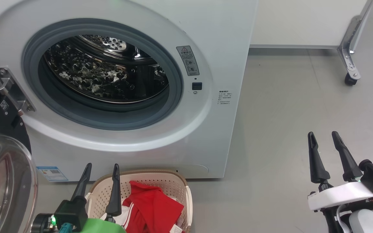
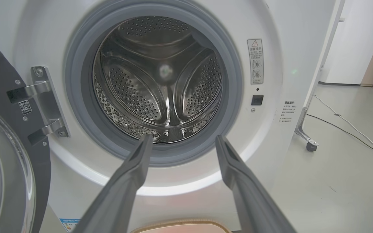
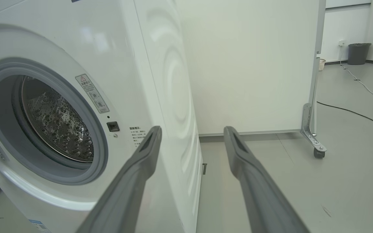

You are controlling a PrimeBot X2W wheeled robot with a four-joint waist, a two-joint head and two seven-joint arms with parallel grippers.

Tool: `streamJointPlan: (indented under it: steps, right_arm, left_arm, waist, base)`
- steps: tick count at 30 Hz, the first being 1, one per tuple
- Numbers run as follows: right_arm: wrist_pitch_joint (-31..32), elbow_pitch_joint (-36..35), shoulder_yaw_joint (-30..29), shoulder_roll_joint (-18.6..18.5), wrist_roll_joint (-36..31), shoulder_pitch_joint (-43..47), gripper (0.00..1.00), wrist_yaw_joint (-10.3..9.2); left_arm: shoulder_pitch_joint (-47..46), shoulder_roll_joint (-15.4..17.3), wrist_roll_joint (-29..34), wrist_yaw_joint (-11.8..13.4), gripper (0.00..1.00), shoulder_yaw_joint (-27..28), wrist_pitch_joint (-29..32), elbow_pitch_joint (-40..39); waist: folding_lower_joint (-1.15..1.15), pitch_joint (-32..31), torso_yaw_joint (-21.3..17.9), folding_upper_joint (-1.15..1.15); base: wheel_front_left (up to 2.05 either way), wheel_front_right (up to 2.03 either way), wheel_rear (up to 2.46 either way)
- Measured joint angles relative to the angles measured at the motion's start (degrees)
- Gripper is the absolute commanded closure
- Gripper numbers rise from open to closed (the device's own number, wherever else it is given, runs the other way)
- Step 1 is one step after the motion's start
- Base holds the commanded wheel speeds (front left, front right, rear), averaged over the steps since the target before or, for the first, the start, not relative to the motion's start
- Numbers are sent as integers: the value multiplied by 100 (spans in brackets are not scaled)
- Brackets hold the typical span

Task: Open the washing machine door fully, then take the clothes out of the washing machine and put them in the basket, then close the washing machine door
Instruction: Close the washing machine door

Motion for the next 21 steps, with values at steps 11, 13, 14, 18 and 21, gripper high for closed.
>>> streamJointPlan:
  steps: [11,13,14,18,21]
  right_arm:
    - [0,0,-8,2,0,1,0,0]
    - [0,0,-7,2,0,1,0,0]
    - [0,0,-7,2,0,1,0,0]
    - [0,0,-2,2,0,1,0,0]
    - [0,0,16,7,0,1,0,0]
  left_arm:
    - [81,2,45,24,0,-1,0,-58]
    - [86,3,45,24,0,0,0,-59]
    - [86,3,45,25,0,0,0,-62]
    - [86,3,45,25,0,2,0,-83]
    - [87,3,51,25,0,2,0,-96]
  waist:
    - [0,19,-7,0]
    - [0,18,-10,0]
    - [0,17,-12,0]
    - [0,9,-19,0]
    - [0,0,-28,0]
  base:
    - [0,0,0]
    - [0,0,0]
    - [0,0,0]
    - [0,0,0]
    - [0,0,0]
